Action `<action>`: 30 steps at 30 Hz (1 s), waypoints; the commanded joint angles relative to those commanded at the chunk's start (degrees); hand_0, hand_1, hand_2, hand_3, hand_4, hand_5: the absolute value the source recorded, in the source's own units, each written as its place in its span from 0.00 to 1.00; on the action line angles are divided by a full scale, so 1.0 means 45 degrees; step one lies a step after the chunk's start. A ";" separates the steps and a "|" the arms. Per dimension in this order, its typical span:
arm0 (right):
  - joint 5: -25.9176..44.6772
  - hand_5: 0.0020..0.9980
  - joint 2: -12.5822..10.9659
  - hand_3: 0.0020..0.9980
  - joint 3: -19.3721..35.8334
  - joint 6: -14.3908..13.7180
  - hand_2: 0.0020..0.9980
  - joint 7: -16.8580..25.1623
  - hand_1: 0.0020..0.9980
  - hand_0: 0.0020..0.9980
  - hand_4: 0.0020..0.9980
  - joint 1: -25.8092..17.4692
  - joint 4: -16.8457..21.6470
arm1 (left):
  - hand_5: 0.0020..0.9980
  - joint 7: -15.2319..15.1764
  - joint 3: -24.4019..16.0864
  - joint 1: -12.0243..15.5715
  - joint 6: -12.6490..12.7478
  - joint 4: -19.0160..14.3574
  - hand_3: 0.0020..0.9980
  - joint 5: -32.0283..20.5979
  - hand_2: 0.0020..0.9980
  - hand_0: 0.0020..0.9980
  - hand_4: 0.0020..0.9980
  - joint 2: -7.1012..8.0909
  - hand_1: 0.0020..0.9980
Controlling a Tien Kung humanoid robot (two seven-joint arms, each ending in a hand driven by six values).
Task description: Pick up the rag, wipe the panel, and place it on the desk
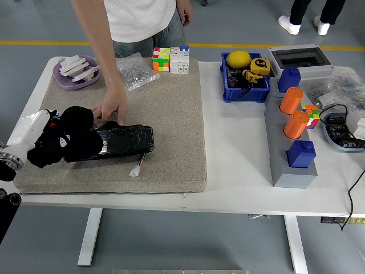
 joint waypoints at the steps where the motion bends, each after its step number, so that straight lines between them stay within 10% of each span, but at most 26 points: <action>1: -0.0014 0.47 -0.0002 0.62 0.0014 -0.0002 0.67 -0.0001 0.66 0.77 1.00 0.0005 0.0000 | 0.00 -0.0001 0.0065 -0.0027 -0.0002 -0.0017 0.49 -0.0020 0.52 0.30 0.59 -0.0013 0.33; 30: -0.0245 0.48 -0.0081 0.62 0.0245 -0.0009 0.67 0.0015 0.66 0.77 1.00 0.0136 0.0000 | 0.00 0.0129 0.3758 -0.1389 -0.0189 -0.0408 0.48 -0.0489 0.52 0.30 0.59 -0.0563 0.33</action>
